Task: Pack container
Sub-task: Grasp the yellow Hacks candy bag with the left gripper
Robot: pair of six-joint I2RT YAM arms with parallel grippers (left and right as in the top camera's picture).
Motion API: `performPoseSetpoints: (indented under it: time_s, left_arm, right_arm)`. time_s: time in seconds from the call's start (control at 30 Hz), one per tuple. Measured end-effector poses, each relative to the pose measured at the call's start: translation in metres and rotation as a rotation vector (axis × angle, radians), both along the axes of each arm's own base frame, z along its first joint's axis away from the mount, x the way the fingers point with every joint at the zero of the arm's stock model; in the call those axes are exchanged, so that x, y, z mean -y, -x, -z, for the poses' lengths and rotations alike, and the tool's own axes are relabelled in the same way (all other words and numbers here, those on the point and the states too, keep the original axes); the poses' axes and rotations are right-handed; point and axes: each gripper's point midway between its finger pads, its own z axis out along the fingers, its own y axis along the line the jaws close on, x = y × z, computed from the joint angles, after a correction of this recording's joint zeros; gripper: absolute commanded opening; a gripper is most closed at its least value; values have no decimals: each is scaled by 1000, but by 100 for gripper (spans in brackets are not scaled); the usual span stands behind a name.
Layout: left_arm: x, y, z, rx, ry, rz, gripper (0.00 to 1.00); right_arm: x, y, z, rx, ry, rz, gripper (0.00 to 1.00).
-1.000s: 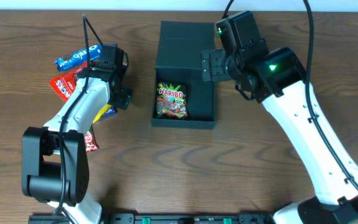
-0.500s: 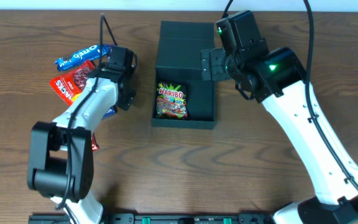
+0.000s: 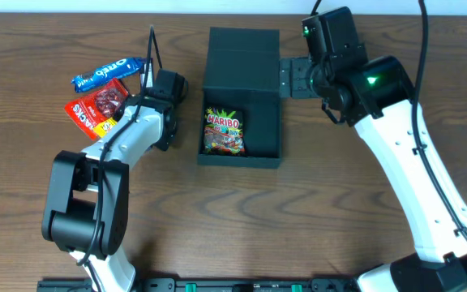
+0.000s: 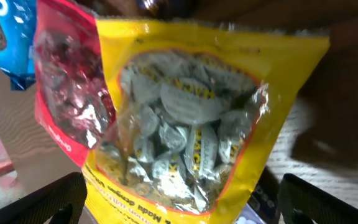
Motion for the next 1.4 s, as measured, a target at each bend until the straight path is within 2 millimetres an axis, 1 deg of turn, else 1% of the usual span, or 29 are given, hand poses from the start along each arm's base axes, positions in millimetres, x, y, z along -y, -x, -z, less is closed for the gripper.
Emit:
performPoseSetpoints:
  time_s: [0.03,0.1,0.13,0.2,0.3,0.4,0.5,0.53,0.63,0.67,0.7,0.73,0.77,0.83,1.1,1.2,1.3,1.4]
  left_arm:
    - [-1,1,1,-1,-3,-1,100]
    - [-1,1,2,4,-3,-3,90]
    - [-1,0,2,7,-5,-2,86]
    - [-1,-1,2,14,-3,-2,83]
    - [-1,-3,3,27,0,-5,75]
    - [-5,0,6,19,-2,-10,67]
    - [-6,0,7,20,-2,-13,56]
    - [-6,-1,7,21,-2,-11,50]
    - [-6,-1,6,26,0,-13,38]
    - [-6,-2,6,28,0,-14,32]
    - [-6,-2,6,29,0,-14,28]
    - [-6,-2,6,28,-1,-13,20]
    - [-6,-2,6,31,-1,-16,15]
    - [-8,-2,5,33,-11,-17,7]
    - [-14,-3,-1,78,-56,-72,6]
    - [-12,-4,-8,109,-93,-88,6]
    - [3,-8,-21,147,-122,-84,6]
    - [27,-16,-43,212,-127,-79,6]
  right_arm:
    - [0,0,0,0,0,1,93]
    - [0,0,0,0,0,1,93]
    - [0,0,0,-1,0,1,93]
    - [0,0,0,-2,1,1,93]
    - [1,1,1,-3,1,1,93]
    - [1,1,1,-7,3,1,93]
    - [1,1,1,-8,3,1,93]
    - [1,1,1,-8,3,1,93]
    - [1,1,1,-7,3,1,93]
    - [1,1,1,-7,3,1,93]
    - [1,1,1,-7,3,1,93]
    - [1,1,1,-6,2,1,93]
    - [1,1,1,-6,2,1,93]
    - [1,1,1,-5,2,1,93]
    - [-2,-4,-3,22,-10,1,94]
    - [-2,-6,-5,32,-14,0,94]
    - [-3,-7,-5,34,-10,-5,92]
    - [-2,-7,-5,33,-8,-6,91]
